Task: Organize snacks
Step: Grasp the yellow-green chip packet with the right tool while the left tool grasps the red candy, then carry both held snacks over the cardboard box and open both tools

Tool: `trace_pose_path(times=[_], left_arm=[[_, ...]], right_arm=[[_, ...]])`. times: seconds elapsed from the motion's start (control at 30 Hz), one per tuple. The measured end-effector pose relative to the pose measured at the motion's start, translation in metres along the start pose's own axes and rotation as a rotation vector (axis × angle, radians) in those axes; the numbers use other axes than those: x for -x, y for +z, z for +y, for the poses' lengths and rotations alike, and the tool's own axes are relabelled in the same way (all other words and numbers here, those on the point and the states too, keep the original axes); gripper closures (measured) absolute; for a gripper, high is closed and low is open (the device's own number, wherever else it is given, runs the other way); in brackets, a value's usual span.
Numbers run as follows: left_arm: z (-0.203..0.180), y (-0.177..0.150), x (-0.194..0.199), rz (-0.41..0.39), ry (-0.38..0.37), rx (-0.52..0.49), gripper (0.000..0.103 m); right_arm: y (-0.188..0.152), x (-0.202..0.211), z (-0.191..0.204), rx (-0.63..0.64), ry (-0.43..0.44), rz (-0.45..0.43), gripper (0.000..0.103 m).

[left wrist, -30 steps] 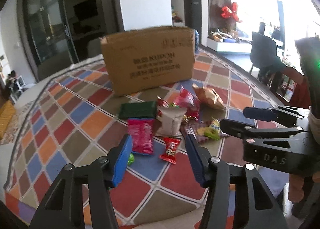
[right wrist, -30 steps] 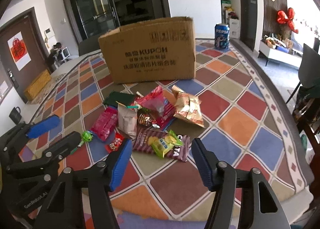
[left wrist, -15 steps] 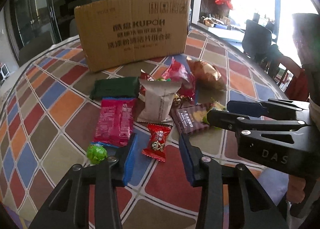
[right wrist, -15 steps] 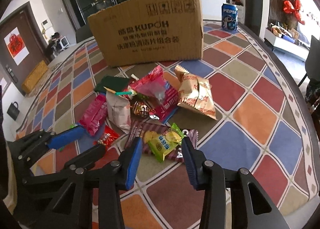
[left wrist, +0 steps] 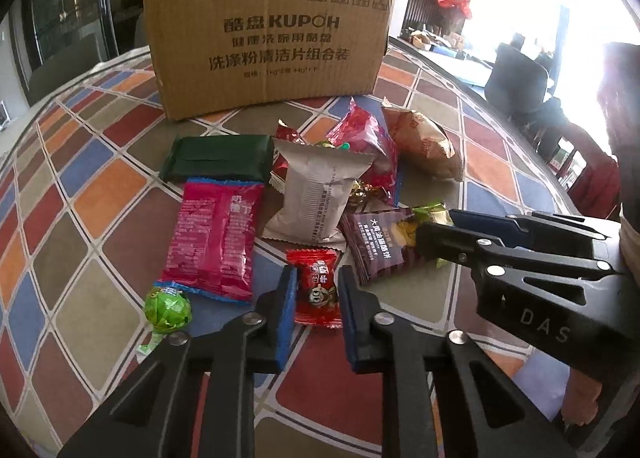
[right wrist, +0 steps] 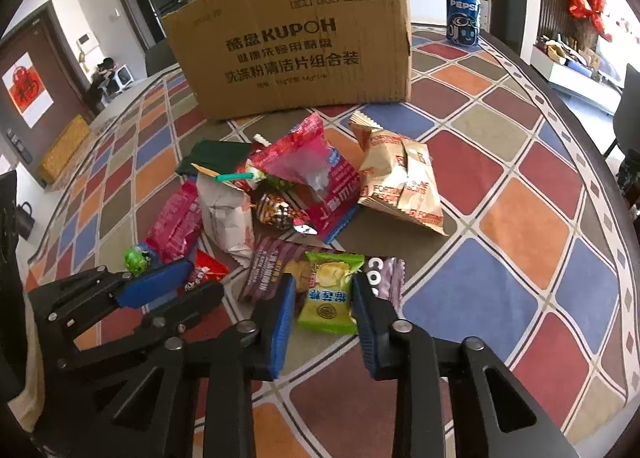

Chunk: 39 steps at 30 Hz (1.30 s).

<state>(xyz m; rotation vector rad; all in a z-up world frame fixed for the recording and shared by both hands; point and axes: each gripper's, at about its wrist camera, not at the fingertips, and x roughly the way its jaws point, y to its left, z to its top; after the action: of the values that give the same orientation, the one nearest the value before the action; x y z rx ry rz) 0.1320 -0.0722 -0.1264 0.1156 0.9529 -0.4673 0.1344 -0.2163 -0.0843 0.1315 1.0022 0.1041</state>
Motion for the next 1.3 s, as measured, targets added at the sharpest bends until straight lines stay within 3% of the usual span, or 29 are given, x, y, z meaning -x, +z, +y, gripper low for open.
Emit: trace_pose_path(times=[0.27,0.7,1.3], left_arm=[[0.001,0.002,0.009,-0.019,0.008,0.019,0.085],[-0.003,0.019,0.054,-0.133,0.045,0.023,0.085],[0.013,0.093,0.096,-0.315,0.122,-0.01,0.085]], right_arm=[[0.0,0.004,0.001,0.015,0.003,-0.012,0.081],[0.006,0.039,0.013,0.049,0.049,-0.102,0.081],[0.077,0.074,0.024,0.123,0.061,-0.275,0.081]])
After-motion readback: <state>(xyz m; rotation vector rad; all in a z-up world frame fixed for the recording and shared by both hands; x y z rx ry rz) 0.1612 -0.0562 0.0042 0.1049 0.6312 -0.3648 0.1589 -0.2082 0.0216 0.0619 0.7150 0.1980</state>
